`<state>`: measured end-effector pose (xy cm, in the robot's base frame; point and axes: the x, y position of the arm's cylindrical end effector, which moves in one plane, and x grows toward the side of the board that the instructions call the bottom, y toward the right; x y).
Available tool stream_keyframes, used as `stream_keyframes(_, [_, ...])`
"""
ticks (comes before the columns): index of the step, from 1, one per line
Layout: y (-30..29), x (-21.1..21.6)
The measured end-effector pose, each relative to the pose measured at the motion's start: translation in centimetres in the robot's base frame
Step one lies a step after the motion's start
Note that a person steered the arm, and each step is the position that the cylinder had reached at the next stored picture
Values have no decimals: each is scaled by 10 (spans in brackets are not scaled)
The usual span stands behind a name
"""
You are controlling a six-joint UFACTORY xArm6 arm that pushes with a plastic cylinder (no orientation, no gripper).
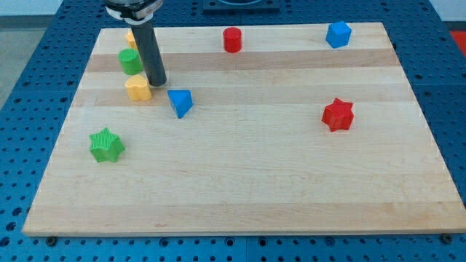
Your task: Push the yellow heart below the green circle
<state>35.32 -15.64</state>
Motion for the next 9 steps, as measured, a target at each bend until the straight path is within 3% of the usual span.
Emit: stream_keyframes(9, [-29, 10])
